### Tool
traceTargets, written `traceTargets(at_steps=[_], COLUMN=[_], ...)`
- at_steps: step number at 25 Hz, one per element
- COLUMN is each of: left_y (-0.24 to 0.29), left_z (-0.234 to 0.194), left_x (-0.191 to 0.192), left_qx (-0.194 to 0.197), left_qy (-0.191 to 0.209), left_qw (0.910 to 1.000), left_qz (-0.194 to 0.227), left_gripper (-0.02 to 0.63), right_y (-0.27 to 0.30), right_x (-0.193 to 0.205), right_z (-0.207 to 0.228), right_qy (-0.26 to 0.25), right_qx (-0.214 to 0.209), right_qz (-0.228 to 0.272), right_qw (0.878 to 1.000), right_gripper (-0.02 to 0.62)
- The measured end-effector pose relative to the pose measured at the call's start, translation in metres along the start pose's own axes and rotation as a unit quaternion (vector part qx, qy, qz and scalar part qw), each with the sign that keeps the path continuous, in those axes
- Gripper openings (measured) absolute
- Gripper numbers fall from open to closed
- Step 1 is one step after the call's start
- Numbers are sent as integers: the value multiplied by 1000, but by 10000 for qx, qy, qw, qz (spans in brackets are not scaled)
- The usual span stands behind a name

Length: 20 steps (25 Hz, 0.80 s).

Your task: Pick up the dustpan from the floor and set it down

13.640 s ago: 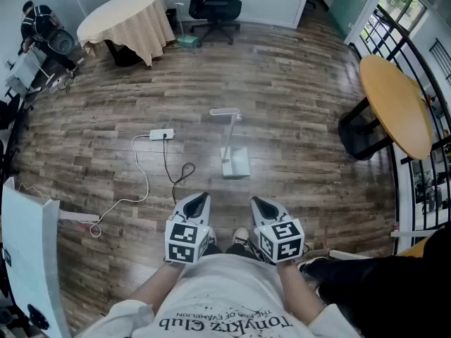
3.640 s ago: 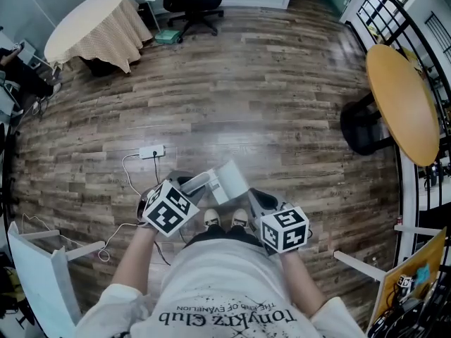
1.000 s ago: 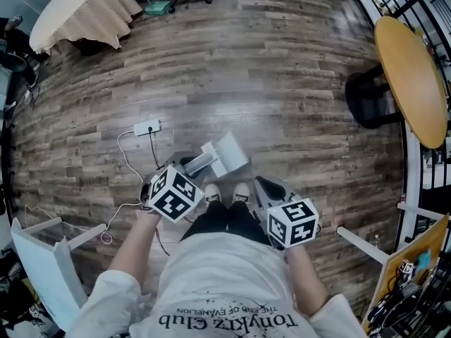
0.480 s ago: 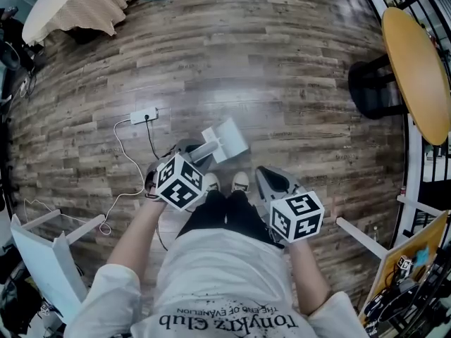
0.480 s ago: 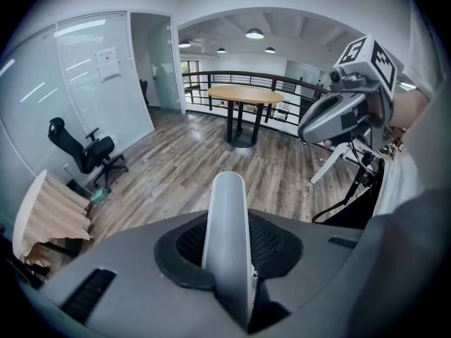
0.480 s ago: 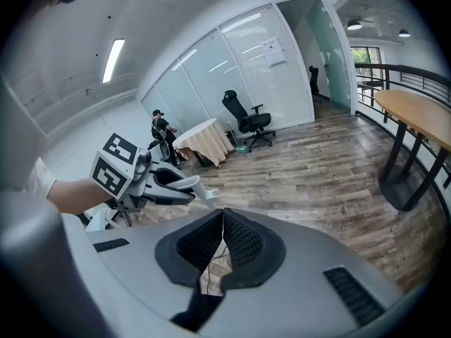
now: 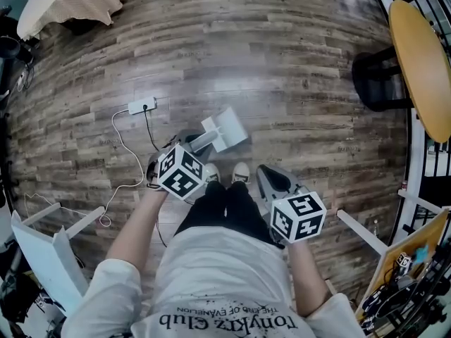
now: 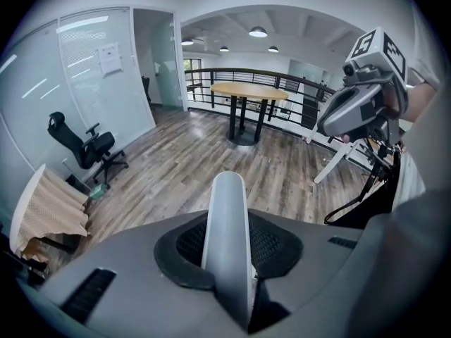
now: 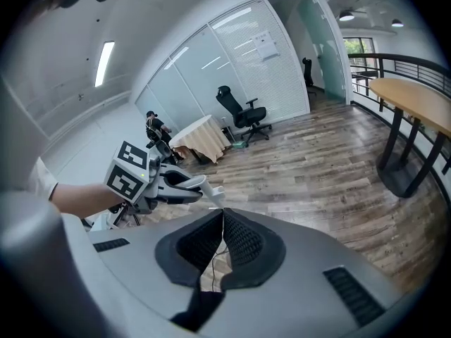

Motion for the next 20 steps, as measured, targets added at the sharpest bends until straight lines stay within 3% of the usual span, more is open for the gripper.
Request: traceTargets(at_steps=[20], left_y=[42], left_z=[-21], left_x=[5], left_qx=[54], left_qy=[-89], left_qw=[9999], left_qz=[-51], left_gripper=[109], right_y=[16], right_x=[1], right_z=[10], right_qy=[236], right_qx=[15], right_qz=[-113], right_qw=[9997], right_gripper=[26])
Point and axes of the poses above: the fingertips, and each gripper's own axes: y forward along the fingers, z to its right, x out of its underside, the point moved 9 cm from there along -y, backward along the fingers, and after that the axes turned 1 degree about -x, right-handed, at the moved point
